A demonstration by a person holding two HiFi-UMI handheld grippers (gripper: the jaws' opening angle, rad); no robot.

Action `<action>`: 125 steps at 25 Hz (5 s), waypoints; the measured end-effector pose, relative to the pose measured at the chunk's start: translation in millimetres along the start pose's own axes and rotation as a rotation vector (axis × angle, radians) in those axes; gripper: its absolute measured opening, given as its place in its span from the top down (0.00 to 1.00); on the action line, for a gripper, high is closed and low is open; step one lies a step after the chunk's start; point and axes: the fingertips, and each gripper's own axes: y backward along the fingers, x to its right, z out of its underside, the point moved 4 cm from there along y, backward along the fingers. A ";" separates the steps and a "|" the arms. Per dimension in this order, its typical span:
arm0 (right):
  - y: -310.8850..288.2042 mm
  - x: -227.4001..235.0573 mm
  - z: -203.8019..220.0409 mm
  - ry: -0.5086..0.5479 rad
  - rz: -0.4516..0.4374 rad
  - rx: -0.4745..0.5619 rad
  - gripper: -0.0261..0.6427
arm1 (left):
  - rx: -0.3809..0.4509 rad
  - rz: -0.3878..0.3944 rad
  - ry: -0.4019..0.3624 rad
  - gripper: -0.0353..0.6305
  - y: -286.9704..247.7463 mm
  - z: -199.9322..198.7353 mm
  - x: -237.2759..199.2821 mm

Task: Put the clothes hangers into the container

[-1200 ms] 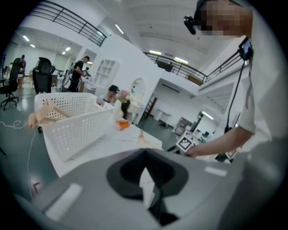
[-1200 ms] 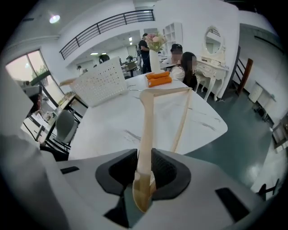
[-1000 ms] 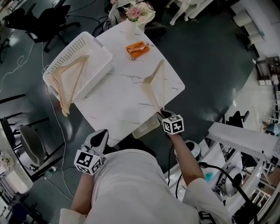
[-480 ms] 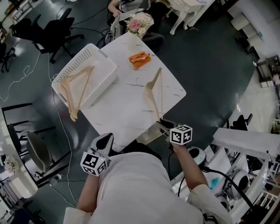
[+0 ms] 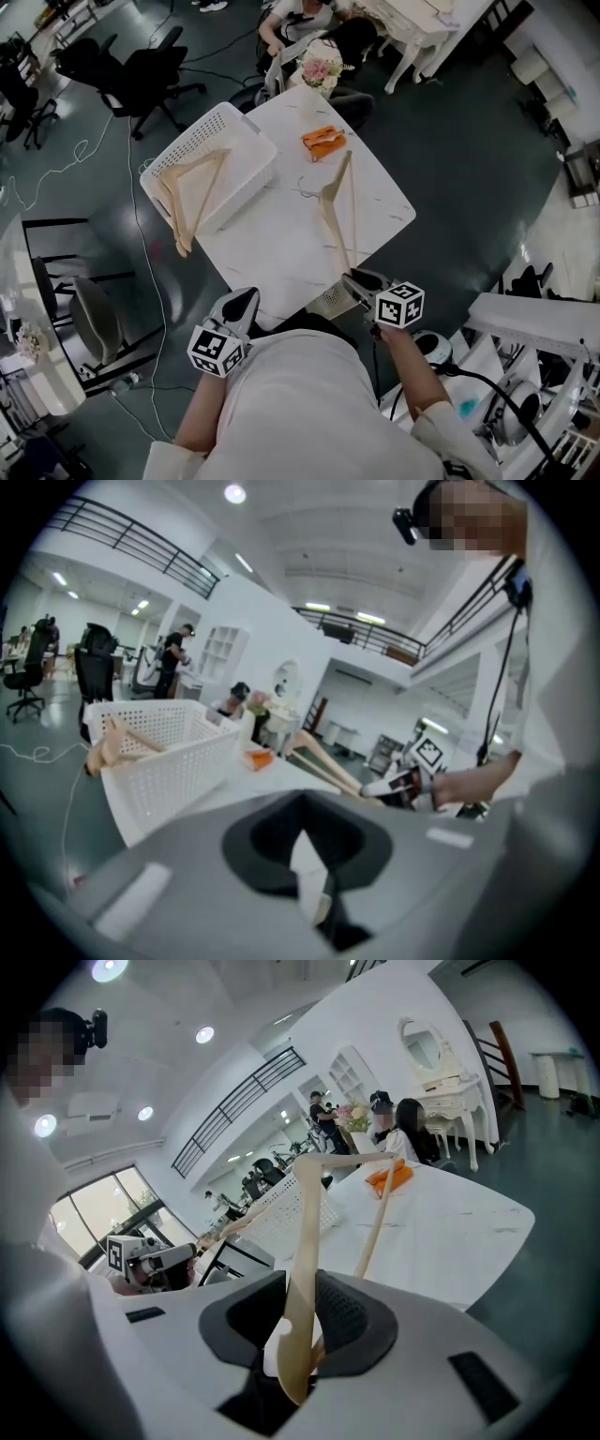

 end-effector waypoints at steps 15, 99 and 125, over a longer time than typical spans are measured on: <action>-28.7 -96.8 -53.6 0.041 -0.021 0.116 0.82 | 0.038 0.104 -0.076 0.94 37.4 -50.8 -42.1; -235.5 -250.9 -117.7 -0.175 -0.089 0.226 0.84 | 0.045 0.112 -0.022 0.94 169.8 -50.3 -272.1; -108.4 -210.7 -49.1 0.018 0.132 0.358 0.93 | 0.010 0.179 -0.087 0.94 114.4 -68.3 -184.9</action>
